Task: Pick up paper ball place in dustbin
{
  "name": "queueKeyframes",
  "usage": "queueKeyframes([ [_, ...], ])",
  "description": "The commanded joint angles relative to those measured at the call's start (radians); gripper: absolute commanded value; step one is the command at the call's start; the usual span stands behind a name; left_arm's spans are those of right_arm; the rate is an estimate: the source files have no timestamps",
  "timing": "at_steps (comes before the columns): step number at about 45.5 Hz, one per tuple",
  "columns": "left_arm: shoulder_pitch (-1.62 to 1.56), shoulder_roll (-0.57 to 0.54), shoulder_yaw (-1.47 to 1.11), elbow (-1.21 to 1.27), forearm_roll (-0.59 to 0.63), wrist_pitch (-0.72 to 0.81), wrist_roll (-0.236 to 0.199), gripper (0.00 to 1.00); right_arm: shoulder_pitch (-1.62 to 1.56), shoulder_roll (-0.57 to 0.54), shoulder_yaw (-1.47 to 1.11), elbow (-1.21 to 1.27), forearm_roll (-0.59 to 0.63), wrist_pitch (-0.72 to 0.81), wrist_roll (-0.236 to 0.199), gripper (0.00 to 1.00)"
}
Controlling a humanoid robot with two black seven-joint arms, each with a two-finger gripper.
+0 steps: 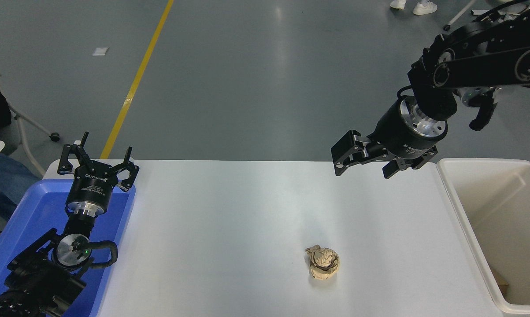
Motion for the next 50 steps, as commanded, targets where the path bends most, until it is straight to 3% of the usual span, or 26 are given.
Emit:
queueKeyframes([
  [1, 0.000, -0.001, -0.002, 0.000, 0.000, 0.000, 0.003, 1.00, -0.008, 0.008, -0.006, -0.033, -0.005, -0.004, -0.004, 1.00],
  [12, -0.002, 0.001, 0.000, 0.000, 0.002, 0.003, 0.002, 1.00, -0.061, 0.017, -0.002, -0.062, -0.005, -0.021, -0.004, 1.00],
  [35, 0.000, 0.001, 0.000, 0.000, 0.000, 0.003, 0.000, 1.00, -0.316, 0.143, 0.059, -0.179, -0.008, -0.108, -0.004, 1.00],
  [42, 0.000, 0.002, 0.000, 0.000, 0.000, 0.003, 0.000, 1.00, -0.428, 0.135, 0.108, -0.199, -0.102, -0.114, -0.005, 1.00],
  [50, 0.002, 0.002, 0.000, 0.000, 0.002, 0.003, 0.000, 1.00, -0.563, 0.144, 0.174, -0.282, -0.120, -0.119, -0.005, 1.00],
])
